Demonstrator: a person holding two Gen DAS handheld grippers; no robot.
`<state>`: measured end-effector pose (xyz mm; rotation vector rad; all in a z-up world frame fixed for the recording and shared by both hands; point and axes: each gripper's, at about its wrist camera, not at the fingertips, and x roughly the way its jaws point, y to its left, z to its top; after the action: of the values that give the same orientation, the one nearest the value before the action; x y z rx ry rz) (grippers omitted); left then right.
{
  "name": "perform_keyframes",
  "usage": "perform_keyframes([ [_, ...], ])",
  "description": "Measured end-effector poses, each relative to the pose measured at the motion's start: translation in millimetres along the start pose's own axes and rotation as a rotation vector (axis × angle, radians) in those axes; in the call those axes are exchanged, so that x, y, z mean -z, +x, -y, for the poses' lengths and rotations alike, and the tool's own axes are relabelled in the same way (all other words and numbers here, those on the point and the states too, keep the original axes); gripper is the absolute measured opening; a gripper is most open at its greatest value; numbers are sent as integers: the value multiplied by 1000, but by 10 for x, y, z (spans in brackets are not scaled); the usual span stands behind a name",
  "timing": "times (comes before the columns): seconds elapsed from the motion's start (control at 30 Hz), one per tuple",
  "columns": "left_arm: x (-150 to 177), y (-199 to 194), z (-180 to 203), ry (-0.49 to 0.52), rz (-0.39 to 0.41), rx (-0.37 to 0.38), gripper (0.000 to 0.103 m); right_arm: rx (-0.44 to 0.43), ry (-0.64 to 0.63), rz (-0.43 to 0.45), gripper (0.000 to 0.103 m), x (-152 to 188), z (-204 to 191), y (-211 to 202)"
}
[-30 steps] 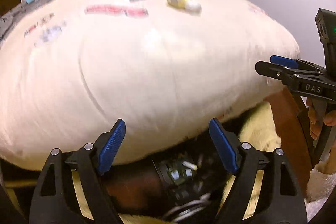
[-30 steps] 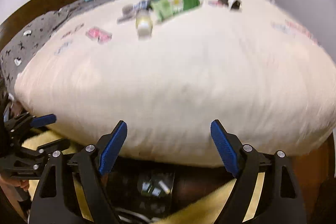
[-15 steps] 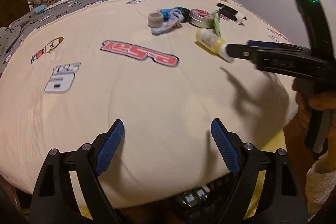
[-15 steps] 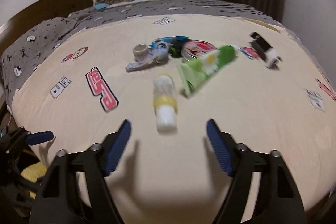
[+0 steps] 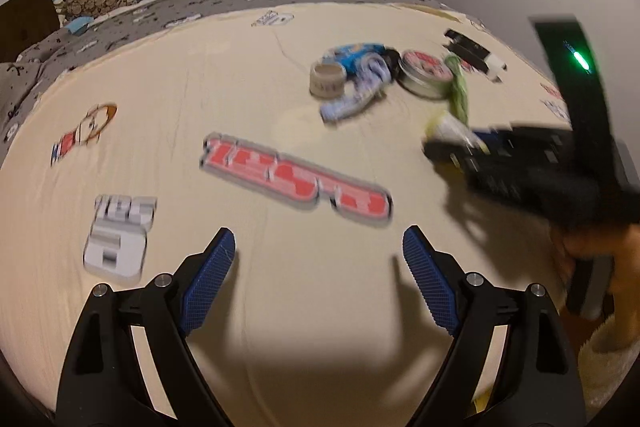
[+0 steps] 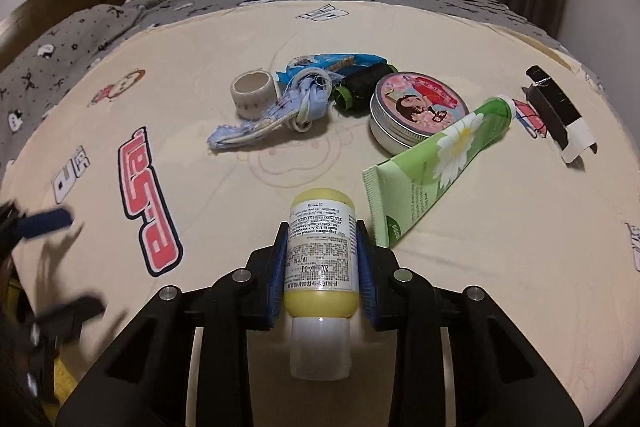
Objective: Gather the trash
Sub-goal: 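Grasp the yellow bottle with white cap with the right tool, then grasp the white tape roll with the left tool while the right tool holds the bottle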
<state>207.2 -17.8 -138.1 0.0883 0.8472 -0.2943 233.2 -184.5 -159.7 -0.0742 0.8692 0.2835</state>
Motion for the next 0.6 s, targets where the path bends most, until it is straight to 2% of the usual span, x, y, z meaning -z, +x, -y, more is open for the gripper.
perform_keyframes([
  [0.27,-612,387,-54,-3,37,8,80,-55,26,32,32,164,152,-214],
  [0.37,-809,574,-82,-2,38,2,73,-77,39,45,32,255,203,-287],
  [0.6,-1025,937,-53,19,10,10,67,-108,65,61,32,352,279,-371],
])
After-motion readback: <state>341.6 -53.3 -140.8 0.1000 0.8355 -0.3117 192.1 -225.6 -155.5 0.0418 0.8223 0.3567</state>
